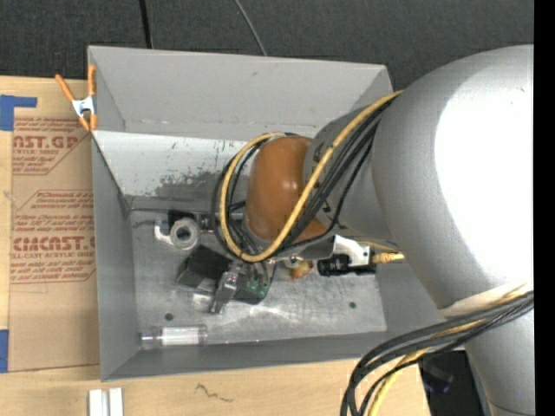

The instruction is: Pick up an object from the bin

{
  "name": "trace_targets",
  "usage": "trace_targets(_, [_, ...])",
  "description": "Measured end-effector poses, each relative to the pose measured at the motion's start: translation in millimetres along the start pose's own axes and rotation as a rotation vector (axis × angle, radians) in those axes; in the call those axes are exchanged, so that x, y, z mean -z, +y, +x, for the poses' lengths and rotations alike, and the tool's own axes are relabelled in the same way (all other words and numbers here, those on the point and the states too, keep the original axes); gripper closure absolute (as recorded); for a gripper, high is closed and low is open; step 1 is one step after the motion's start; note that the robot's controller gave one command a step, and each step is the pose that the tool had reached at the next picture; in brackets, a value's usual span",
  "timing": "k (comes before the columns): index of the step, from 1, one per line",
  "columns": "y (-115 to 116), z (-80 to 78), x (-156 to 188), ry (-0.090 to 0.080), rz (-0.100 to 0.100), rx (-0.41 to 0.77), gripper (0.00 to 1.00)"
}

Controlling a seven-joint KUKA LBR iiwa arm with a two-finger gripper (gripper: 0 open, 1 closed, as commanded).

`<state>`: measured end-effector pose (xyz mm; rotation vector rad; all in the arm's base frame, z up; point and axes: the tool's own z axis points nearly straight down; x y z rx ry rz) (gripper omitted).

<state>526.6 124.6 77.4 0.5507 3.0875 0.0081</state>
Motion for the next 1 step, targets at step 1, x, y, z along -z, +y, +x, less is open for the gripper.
trace_targets(1, [-2.6, 2.9, 18.5, 0.014, 0.011, 0.0, 1.0])
